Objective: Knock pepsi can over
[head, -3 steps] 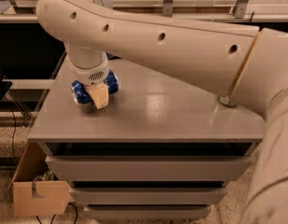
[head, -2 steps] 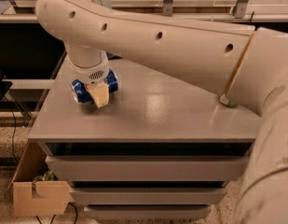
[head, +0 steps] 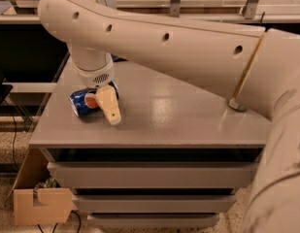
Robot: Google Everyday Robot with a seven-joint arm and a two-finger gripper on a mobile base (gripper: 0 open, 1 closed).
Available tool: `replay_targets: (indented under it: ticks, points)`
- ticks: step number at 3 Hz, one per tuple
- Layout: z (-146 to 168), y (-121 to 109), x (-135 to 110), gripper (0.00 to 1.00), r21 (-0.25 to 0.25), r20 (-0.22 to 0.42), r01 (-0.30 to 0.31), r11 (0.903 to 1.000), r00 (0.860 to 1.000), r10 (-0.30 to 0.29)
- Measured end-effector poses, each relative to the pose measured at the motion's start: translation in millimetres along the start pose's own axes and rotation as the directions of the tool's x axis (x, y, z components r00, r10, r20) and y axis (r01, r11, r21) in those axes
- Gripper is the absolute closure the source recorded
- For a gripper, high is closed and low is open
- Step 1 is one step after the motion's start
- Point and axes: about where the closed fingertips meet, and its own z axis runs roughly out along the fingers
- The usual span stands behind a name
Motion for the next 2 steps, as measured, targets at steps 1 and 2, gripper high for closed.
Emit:
replay_targets:
  ticks: [1, 2]
  points:
    - [0.7, -0.9, 1.8, 0.00, -0.018, 0.002, 0.014, 0.9997, 1.000, -0.014]
    - [-0.5, -2.2, 2.9, 0.00, -0.023, 0.013, 0.017, 0.9996, 1.000, -0.016]
